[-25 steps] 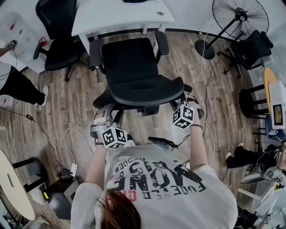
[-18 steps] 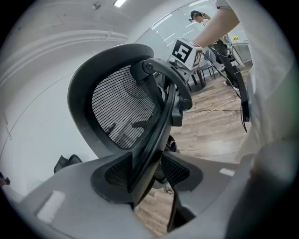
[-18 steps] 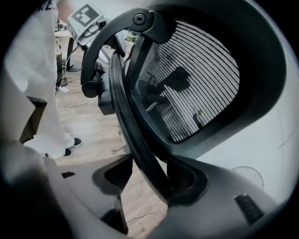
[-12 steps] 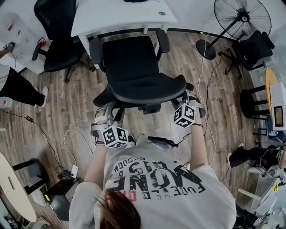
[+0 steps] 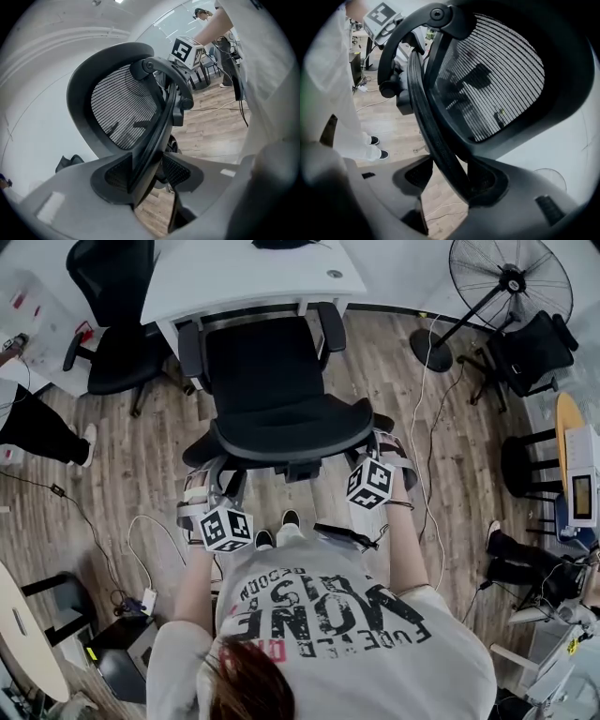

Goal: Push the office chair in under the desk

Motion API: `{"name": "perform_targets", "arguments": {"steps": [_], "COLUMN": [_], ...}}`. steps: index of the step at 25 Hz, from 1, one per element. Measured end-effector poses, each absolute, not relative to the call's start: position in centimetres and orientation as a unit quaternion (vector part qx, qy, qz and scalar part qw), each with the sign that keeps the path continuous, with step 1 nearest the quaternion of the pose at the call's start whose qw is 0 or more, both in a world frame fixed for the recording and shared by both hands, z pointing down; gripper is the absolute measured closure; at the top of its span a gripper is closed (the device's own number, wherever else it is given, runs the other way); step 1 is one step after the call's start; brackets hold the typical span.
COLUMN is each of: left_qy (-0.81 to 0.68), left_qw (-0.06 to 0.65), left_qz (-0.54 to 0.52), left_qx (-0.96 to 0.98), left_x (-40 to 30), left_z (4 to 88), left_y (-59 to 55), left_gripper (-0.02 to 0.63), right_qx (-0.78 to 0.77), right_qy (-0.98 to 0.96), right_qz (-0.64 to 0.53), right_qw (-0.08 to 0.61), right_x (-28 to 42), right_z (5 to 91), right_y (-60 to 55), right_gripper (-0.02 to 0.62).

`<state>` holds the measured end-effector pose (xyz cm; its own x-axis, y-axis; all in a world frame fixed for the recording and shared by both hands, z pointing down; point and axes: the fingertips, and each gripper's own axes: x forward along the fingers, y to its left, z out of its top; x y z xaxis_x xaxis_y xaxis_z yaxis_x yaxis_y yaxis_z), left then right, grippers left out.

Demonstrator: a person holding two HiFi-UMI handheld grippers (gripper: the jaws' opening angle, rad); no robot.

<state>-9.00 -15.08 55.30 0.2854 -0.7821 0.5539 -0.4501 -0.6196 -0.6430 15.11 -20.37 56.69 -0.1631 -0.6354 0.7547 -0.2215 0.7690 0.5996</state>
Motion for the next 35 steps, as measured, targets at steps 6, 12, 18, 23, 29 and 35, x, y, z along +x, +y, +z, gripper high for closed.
{"name": "perform_targets", "arguments": {"steps": [6, 12, 18, 23, 29, 35], "left_qy": [0.404, 0.409, 0.409, 0.408, 0.408, 0.405], "left_qw": [0.174, 0.165, 0.167, 0.166, 0.165, 0.167], "left_qz": [-0.453, -0.453, -0.455, -0.456, -0.457, -0.456], "left_qx": [-0.776, -0.774, -0.773, -0.773, -0.773, -0.775], "left_x": [-9.1, -9.7, -9.7, -9.9, -10.6, -11.4], "left_z": [55.4, 55.3, 55.2, 55.3, 55.4, 55.4], "left_y": [-17.2, -18.9, -19.2, -20.0, -20.5, -21.8], "left_gripper": [0.394, 0.393, 0.393, 0.393, 0.391, 0.39], "right_qx": [0.281, 0.28, 0.277, 0.281, 0.283, 0.288], "right_qy": [-0.741, -0.744, -0.746, -0.745, -0.746, -0.746], "right_qz": [-0.176, -0.189, -0.198, -0.199, -0.205, -0.206], "right_qw": [0.583, 0.577, 0.572, 0.571, 0.567, 0.564], "right_x": [15.1, 14.4, 14.4, 14.3, 13.6, 12.8], "right_z": [56.9, 56.7, 56.5, 56.5, 56.6, 56.5], "right_y": [-22.4, -24.3, -24.6, -25.5, -25.6, -26.7], "right_gripper": [0.38, 0.38, 0.38, 0.38, 0.38, 0.38]}}
